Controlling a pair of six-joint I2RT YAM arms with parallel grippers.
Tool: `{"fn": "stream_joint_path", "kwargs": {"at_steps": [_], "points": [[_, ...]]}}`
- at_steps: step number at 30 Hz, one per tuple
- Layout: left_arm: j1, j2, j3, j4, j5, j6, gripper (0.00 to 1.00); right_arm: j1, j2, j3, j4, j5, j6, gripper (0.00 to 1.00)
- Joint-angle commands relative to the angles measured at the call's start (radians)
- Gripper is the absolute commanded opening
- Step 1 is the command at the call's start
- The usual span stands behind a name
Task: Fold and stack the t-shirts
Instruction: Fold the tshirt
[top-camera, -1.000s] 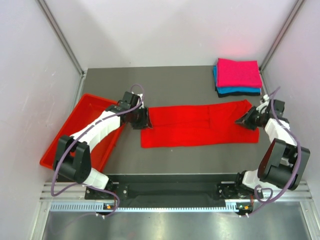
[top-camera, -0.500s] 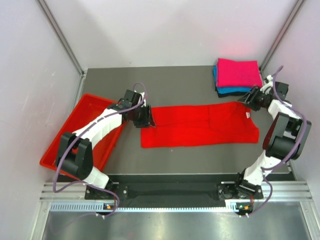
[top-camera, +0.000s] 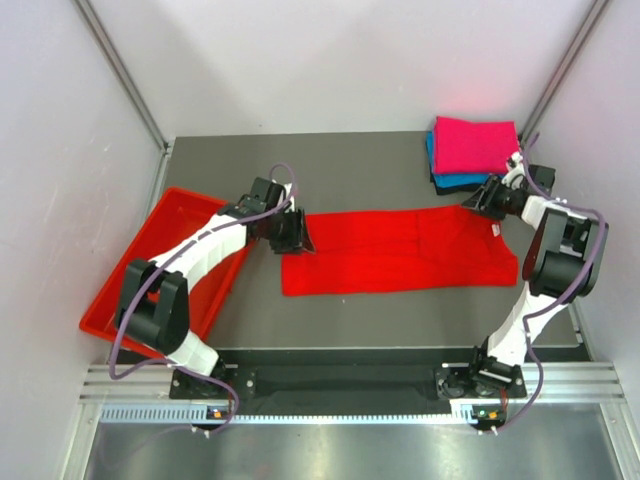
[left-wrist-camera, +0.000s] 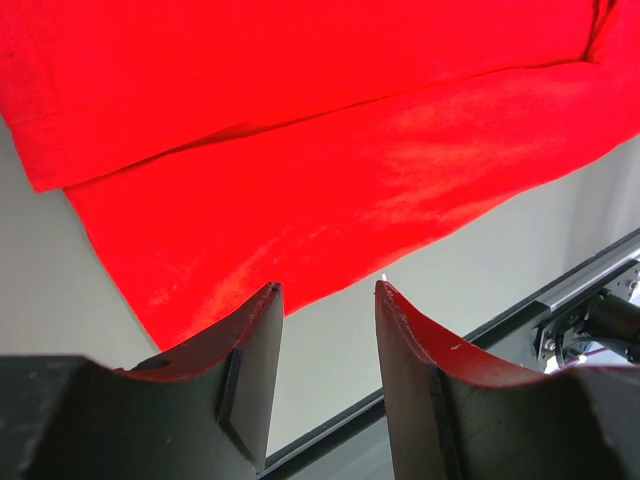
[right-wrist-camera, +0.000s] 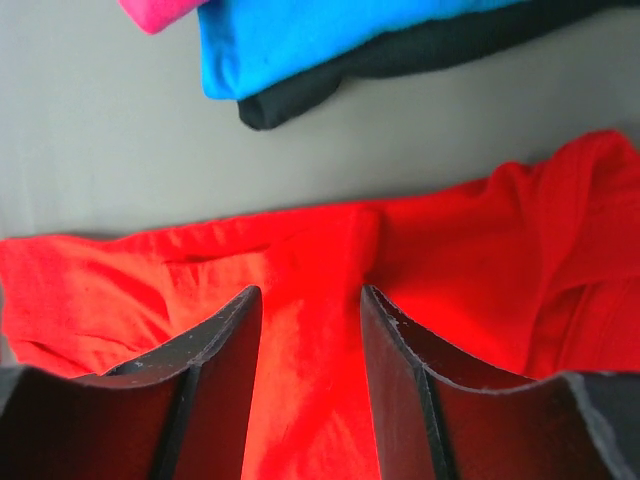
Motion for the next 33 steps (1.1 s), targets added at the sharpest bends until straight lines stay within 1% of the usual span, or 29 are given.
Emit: {"fn": "stream_joint_path", "kwargs": {"at_steps": [1,4,6,7,8,9,10,11,13,14,17,22,28,33], "points": [[0.006,0.007,0.051,0.058,0.024,0.01,0.47,0.009,0.012,0.054,0.08,0.0,-0.041,0.44],[0.006,0.022,0.057,0.055,0.027,0.01,0.47,0.018,0.015,0.063,0.09,0.0,-0.038,0.44],[0.006,0.023,0.057,0.057,0.028,0.01,0.47,0.033,-0.005,0.077,0.06,0.034,-0.039,0.44],[0.006,0.022,0.057,0.058,0.03,0.008,0.47,0.064,-0.04,0.082,0.035,0.064,-0.044,0.43],[0.006,0.023,0.057,0.058,0.031,0.01,0.47,0.082,-0.06,0.086,0.012,0.156,-0.042,0.43],[0.006,0.023,0.057,0.058,0.028,0.01,0.47,0.102,-0.081,0.094,-0.032,0.207,-0.038,0.43],[0.006,0.019,0.056,0.058,0.022,0.01,0.47,0.148,-0.125,0.099,-0.052,0.329,-0.029,0.43],[0.006,0.016,0.057,0.057,0.017,0.011,0.47,0.173,-0.146,0.1,-0.069,0.389,-0.013,0.43],[0.006,0.002,0.056,0.052,0.002,0.016,0.47,0.219,-0.202,0.085,-0.086,0.478,-0.006,0.42],[0.006,-0.004,0.051,0.048,-0.003,0.019,0.47,0.268,-0.216,0.07,-0.088,0.556,0.0,0.39],[0.006,-0.036,0.039,0.037,-0.036,0.029,0.47,0.361,-0.232,0.06,-0.092,0.633,-0.001,0.34],[0.009,-0.085,0.013,0.034,-0.064,0.046,0.47,0.458,-0.175,0.066,-0.109,0.68,-0.015,0.32],[0.013,-0.099,0.007,0.028,-0.062,0.051,0.47,0.55,-0.089,0.106,-0.138,0.718,-0.039,0.3],[0.016,-0.102,0.002,0.022,-0.067,0.052,0.47,0.579,-0.034,0.145,-0.163,0.749,-0.045,0.29]]}}
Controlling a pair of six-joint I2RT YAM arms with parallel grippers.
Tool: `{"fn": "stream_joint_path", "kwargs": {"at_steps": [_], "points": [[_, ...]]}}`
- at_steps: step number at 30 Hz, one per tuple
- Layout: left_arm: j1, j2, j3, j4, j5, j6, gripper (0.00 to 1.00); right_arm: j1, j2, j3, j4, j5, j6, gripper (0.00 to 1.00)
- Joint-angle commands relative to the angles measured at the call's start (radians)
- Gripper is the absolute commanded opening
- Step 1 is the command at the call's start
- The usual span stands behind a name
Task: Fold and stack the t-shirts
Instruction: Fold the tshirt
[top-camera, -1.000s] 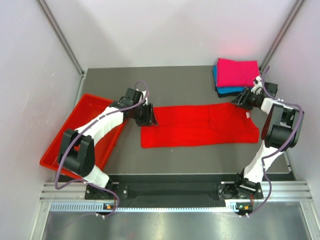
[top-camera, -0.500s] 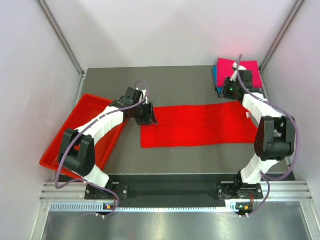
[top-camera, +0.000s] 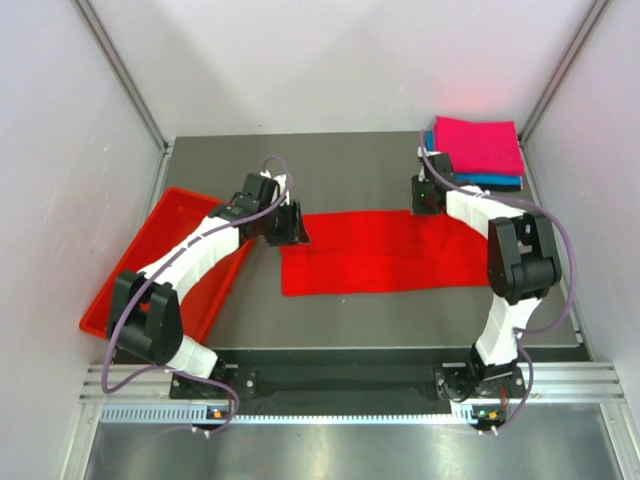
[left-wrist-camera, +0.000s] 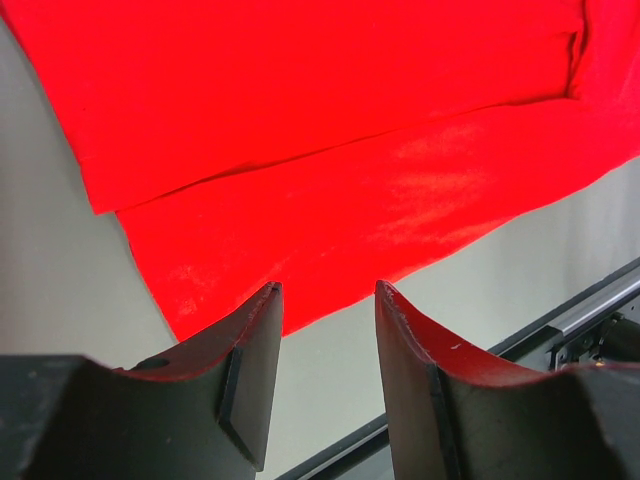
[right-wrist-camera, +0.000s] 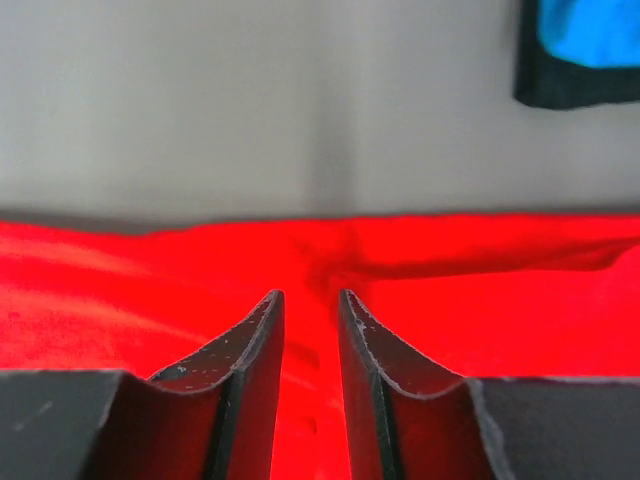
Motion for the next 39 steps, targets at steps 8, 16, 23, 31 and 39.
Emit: {"fn": "stream_joint_path", "kwargs": {"at_steps": [8,16,23,31,39], "points": [[0.009,-0.033,-0.011,0.002,-0.01,0.02,0.47,0.041,0.063,0.085,-0.024,0.105,-0.026,0.27],[0.011,-0.026,-0.009,0.005,-0.001,0.014,0.47,0.058,0.053,0.091,-0.053,0.159,-0.032,0.26],[0.011,-0.03,-0.014,0.008,-0.001,0.011,0.47,0.059,0.075,0.123,-0.088,0.176,-0.023,0.26],[0.011,-0.035,-0.023,0.006,-0.004,0.009,0.47,0.059,0.106,0.151,-0.119,0.176,-0.01,0.25],[0.011,-0.036,-0.029,0.014,0.001,0.005,0.47,0.061,0.119,0.145,-0.132,0.173,0.005,0.23]]}}
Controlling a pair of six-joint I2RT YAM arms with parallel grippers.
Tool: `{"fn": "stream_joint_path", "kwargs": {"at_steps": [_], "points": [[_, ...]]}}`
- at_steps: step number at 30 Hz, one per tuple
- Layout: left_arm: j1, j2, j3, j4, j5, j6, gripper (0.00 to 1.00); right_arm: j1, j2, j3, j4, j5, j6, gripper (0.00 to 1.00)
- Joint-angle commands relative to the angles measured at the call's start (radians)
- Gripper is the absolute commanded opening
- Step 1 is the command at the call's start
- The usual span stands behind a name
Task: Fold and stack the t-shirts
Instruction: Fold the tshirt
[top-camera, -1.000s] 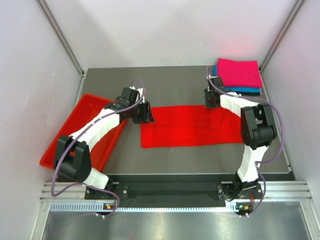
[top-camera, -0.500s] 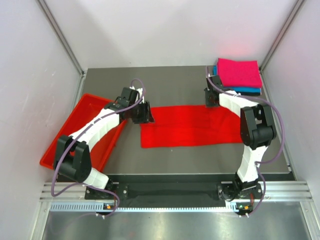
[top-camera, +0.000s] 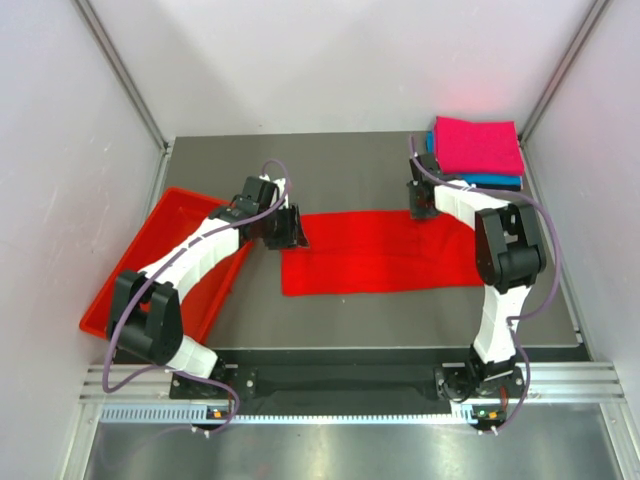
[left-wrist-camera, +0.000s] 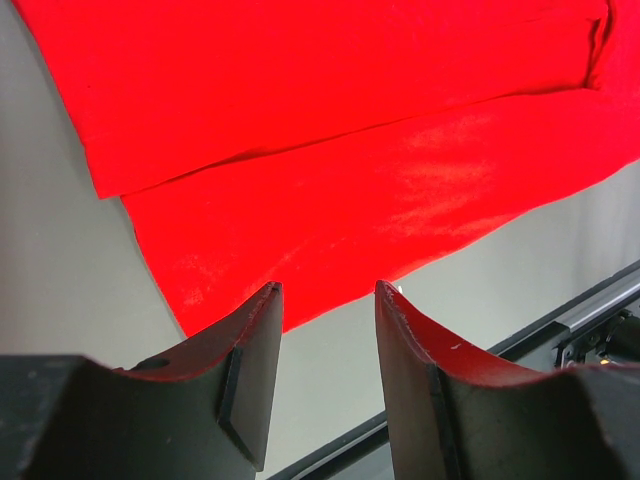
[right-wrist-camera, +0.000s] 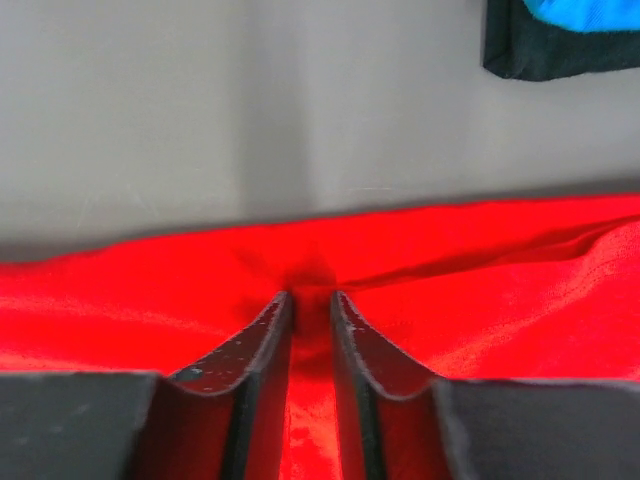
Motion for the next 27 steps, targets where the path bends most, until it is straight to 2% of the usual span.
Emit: {"fn": "stream_joint_path", "kwargs": {"at_steps": [1,3,5,13,27], "points": [[0.004,-0.034,-0.006,0.019,-0.004,0.005,0.47,0.018,-0.002,0.032,0.003,0.017,0.015,0.21],[0.006,-0.038,-0.006,0.019,-0.006,0.007,0.47,0.018,-0.005,0.027,0.013,0.017,0.016,0.07],[0.006,-0.036,-0.006,0.019,-0.006,0.005,0.47,0.02,-0.012,0.026,0.019,0.008,0.007,0.0],[0.004,-0.031,-0.009,0.033,0.013,-0.009,0.47,0.032,-0.1,-0.014,0.067,0.003,0.001,0.0],[0.006,-0.031,-0.014,0.032,0.019,-0.015,0.47,0.044,-0.09,-0.037,0.101,-0.024,0.006,0.0]]}}
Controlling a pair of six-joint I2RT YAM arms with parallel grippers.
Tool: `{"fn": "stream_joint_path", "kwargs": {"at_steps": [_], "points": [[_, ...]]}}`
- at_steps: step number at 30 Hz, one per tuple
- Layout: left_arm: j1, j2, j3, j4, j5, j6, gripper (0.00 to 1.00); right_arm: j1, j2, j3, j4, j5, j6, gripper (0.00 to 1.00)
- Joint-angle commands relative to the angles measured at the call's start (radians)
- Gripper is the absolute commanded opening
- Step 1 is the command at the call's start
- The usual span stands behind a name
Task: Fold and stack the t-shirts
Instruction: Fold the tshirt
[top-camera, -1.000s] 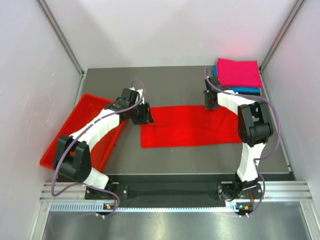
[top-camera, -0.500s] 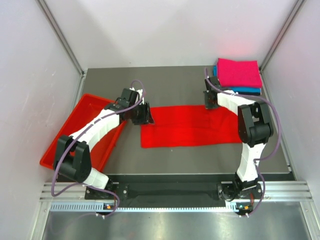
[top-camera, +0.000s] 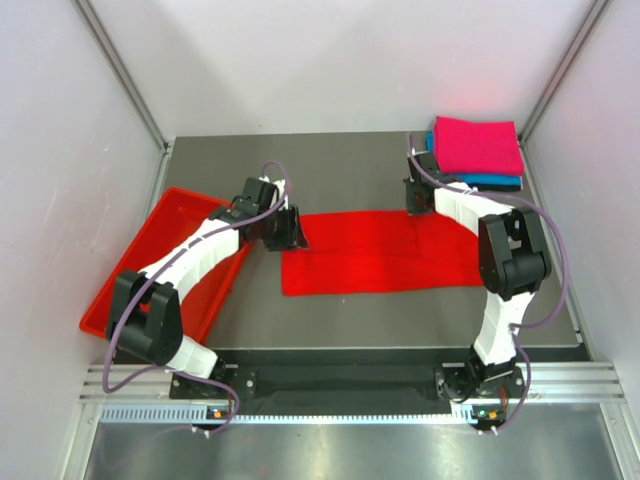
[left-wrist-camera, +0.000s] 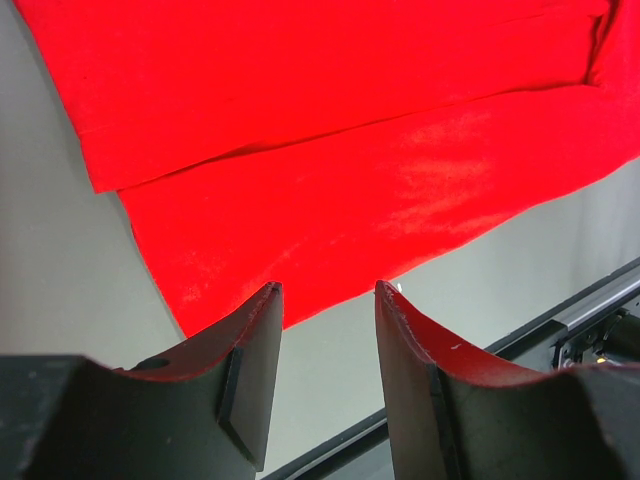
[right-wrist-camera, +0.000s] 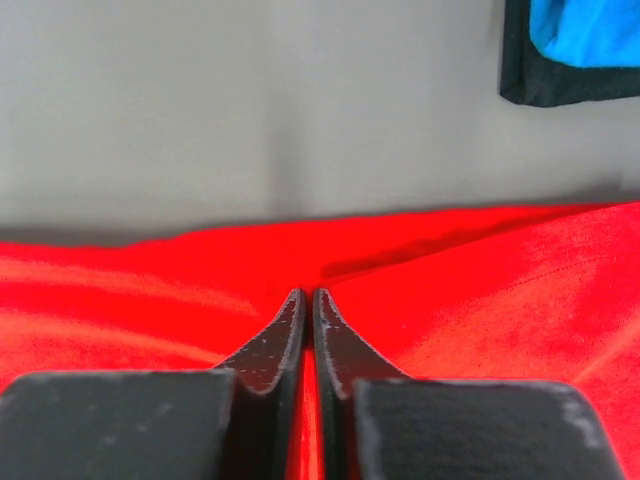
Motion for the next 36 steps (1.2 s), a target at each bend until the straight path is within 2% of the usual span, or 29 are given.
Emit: {"fn": "stream_joint_path", "kwargs": {"at_steps": [1,3,4,7,11,15,21,25,26,32,36], "points": [[0.003,-0.031,-0.006,0.027,0.014,-0.003,0.47,0.016,-0.027,-0.001,0.042,-0.008,-0.002,0.05],[0.003,-0.031,-0.006,0.024,0.012,0.0,0.48,0.016,-0.033,-0.004,0.042,-0.006,0.006,0.12],[0.003,-0.034,-0.006,0.026,0.012,0.001,0.48,0.016,-0.038,-0.005,0.042,-0.006,0.006,0.19],[0.003,-0.036,-0.006,0.026,0.023,0.006,0.5,0.016,-0.075,-0.004,0.027,-0.014,0.015,0.29],[0.003,-0.021,-0.009,0.021,0.064,0.012,0.49,0.007,-0.168,-0.005,-0.035,-0.008,0.04,0.36],[0.002,0.002,-0.03,0.024,0.095,0.017,0.49,-0.041,-0.234,-0.077,-0.104,-0.061,0.135,0.36],[-0.013,0.059,-0.099,0.047,0.103,0.01,0.5,-0.117,-0.326,-0.287,-0.064,-0.113,0.21,0.35],[-0.02,0.073,-0.147,0.031,0.037,-0.006,0.5,-0.179,-0.368,-0.419,-0.024,-0.112,0.227,0.33],[-0.02,0.076,-0.153,0.0,-0.033,-0.011,0.5,-0.215,-0.372,-0.464,-0.006,-0.106,0.221,0.33],[-0.02,0.055,-0.242,0.006,-0.147,-0.052,0.5,-0.315,-0.382,-0.542,0.063,-0.104,0.17,0.31],[-0.021,0.006,-0.24,-0.006,-0.092,-0.086,0.49,-0.32,-0.369,-0.538,0.07,-0.126,0.16,0.32]]}}
